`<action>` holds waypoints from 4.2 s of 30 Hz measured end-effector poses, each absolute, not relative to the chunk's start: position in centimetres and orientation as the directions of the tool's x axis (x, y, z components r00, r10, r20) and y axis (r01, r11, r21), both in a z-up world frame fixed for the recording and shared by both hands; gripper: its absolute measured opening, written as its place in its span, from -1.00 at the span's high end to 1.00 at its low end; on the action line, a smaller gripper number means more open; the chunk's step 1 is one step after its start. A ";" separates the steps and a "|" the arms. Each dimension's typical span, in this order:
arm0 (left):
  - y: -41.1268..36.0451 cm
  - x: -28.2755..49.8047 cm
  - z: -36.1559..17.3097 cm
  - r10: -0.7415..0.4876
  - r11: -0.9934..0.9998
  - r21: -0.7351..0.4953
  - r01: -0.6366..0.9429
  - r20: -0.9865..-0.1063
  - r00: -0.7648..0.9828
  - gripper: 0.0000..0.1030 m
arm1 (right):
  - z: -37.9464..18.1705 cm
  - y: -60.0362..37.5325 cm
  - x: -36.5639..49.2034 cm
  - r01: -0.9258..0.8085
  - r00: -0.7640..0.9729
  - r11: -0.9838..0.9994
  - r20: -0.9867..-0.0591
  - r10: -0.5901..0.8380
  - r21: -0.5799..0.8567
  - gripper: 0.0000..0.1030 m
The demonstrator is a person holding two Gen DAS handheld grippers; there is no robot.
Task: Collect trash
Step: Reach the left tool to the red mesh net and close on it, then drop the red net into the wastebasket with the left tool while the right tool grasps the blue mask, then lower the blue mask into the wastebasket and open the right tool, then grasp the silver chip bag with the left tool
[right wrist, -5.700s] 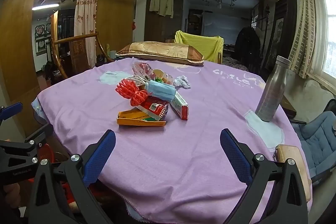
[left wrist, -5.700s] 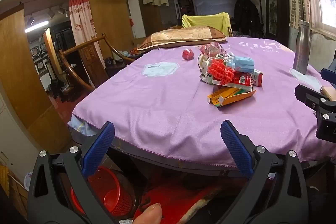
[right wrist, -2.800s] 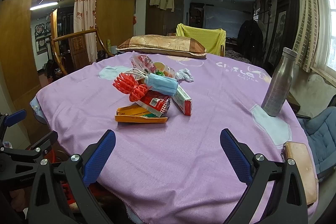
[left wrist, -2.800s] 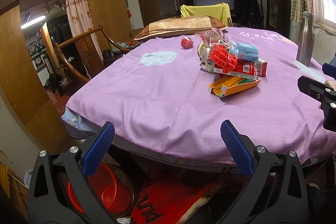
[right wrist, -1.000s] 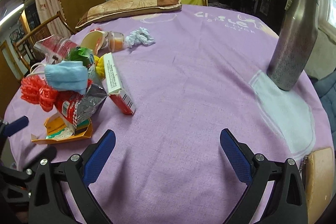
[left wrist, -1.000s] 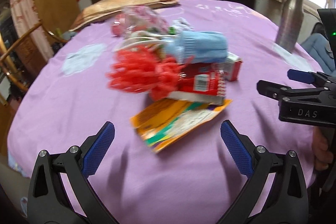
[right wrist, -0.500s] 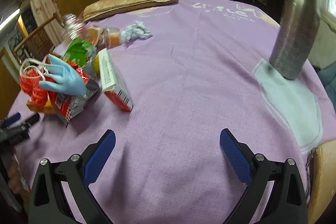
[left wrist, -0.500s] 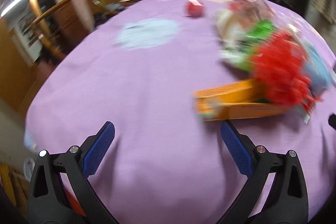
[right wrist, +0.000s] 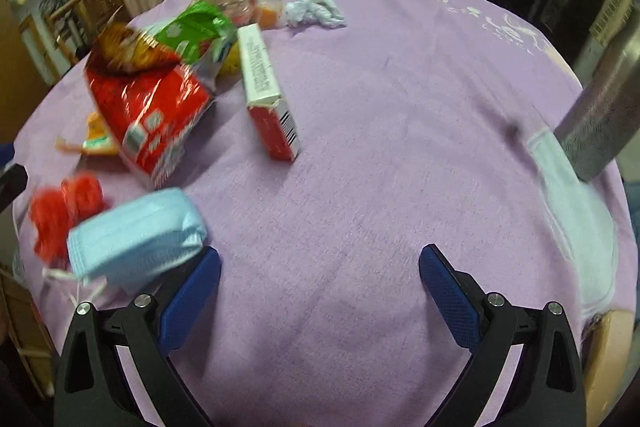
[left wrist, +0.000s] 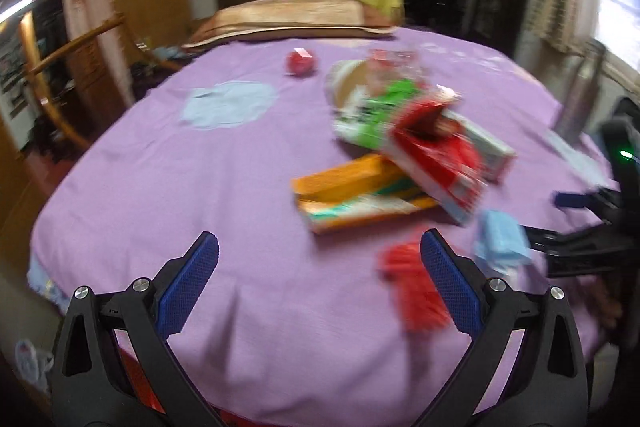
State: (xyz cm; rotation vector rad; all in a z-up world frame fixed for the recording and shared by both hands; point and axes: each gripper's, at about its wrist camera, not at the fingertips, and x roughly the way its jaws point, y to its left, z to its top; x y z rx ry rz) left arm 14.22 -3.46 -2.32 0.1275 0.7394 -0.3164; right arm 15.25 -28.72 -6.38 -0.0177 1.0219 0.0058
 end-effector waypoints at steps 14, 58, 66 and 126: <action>-6.5 16.9 -6.7 -0.369 0.906 -0.174 0.386 -0.771 0.518 -0.34 | -6.4 -29.2 13.6 -0.075 0.519 0.997 -0.854 0.034 -0.006 -0.90; 28.8 3.1 -9.2 0.053 0.959 -0.132 -0.251 -0.787 0.615 -0.58 | 2.4 -7.4 10.9 -0.438 0.604 0.879 -0.662 0.444 0.190 0.85; 33.3 1.8 -9.5 0.189 0.917 -0.088 -0.390 -0.764 0.617 -0.82 | 2.2 3.2 10.0 -0.644 0.439 0.737 -0.691 0.574 0.203 0.85; -6.7 17.4 -0.6 -0.140 0.959 0.083 0.272 -0.694 0.706 -0.87 | -2.8 -28.7 14.6 0.038 0.804 0.949 -0.573 0.157 0.314 -0.89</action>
